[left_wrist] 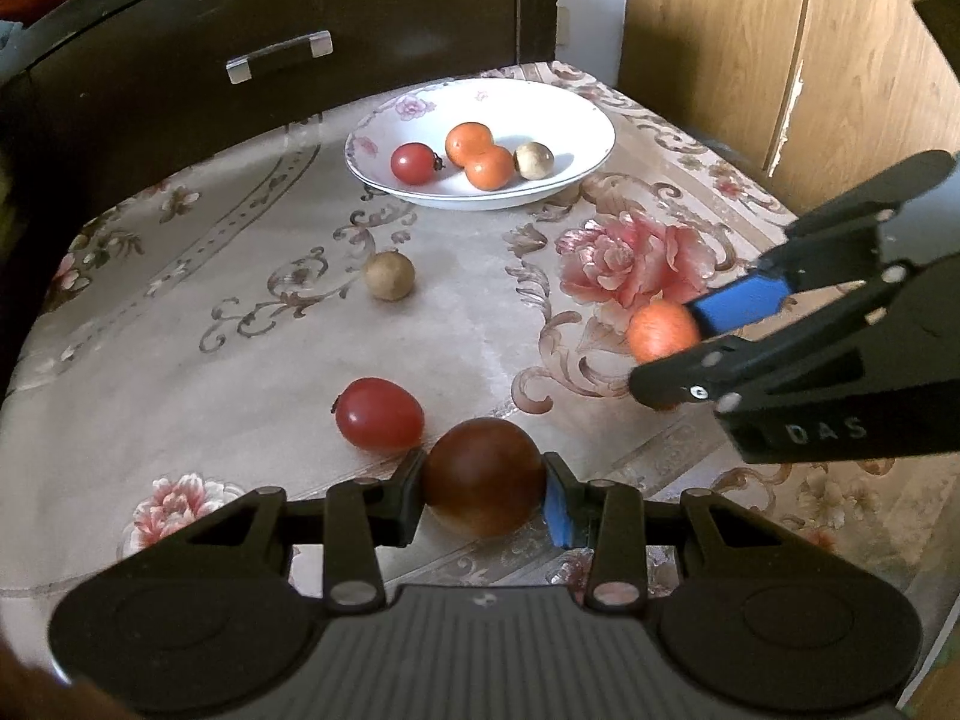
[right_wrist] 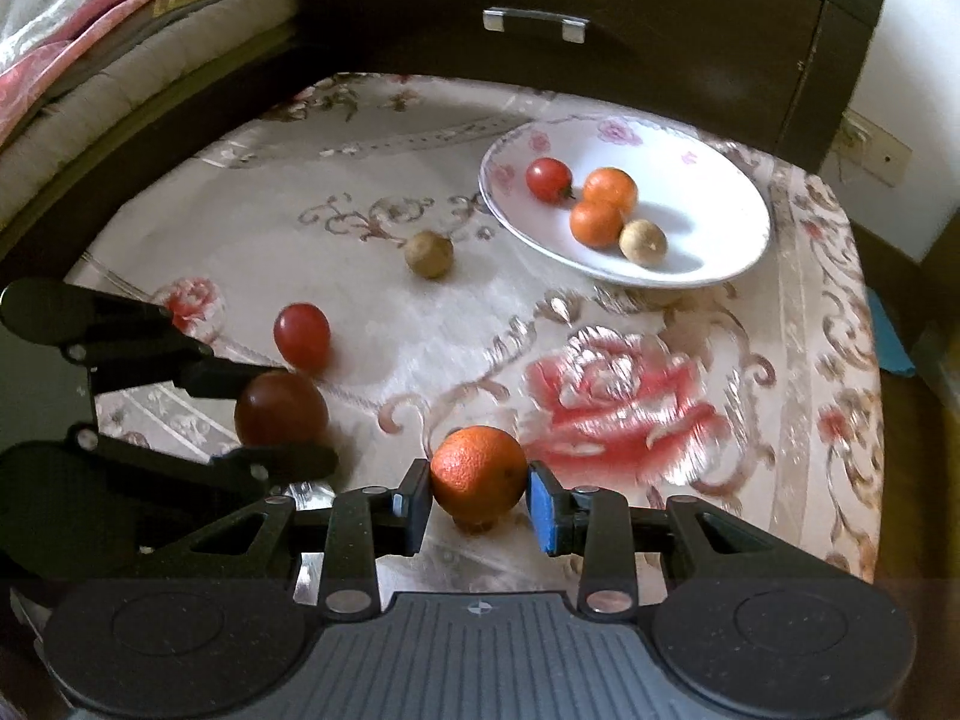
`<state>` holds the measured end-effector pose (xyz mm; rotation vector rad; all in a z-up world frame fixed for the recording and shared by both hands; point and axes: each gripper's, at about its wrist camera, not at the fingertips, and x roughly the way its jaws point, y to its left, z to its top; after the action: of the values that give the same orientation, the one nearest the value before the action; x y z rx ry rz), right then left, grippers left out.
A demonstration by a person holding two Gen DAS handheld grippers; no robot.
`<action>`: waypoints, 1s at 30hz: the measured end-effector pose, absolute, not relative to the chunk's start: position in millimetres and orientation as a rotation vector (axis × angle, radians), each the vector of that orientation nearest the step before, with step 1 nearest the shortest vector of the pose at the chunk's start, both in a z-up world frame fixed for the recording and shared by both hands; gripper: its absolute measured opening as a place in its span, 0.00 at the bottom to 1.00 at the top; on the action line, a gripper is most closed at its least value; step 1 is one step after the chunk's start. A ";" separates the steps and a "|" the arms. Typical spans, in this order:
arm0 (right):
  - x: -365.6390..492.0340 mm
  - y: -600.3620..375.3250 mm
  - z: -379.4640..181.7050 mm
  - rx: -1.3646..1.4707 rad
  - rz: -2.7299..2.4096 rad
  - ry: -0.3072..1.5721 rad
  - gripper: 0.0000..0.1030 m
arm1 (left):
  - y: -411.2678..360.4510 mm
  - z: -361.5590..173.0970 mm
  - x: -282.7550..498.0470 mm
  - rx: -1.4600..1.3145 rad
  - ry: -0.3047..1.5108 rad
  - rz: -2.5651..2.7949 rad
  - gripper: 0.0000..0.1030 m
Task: Organize fruits
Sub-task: 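Lift the tangerine and dark tomato off the cloth with both tools, then carry the tangerine and dark tomato over the white bowl with both tools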
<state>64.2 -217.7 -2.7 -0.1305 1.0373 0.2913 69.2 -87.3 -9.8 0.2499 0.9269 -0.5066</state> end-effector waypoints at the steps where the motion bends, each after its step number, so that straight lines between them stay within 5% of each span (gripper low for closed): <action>1: 62.1 -218.2 -2.6 -0.131 0.286 1.037 0.27 | -87.8 -9.8 69.2 0.249 0.930 -0.504 0.46; 30: 61.3 -225.1 42.5 -0.078 0.252 0.906 0.28 | -101.4 54.0 77.6 0.327 0.777 -0.414 0.46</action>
<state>61.3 -225.1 42.5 -0.0779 0.9059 0.2515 77.6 -101.4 54.0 0.3265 0.7767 -0.4142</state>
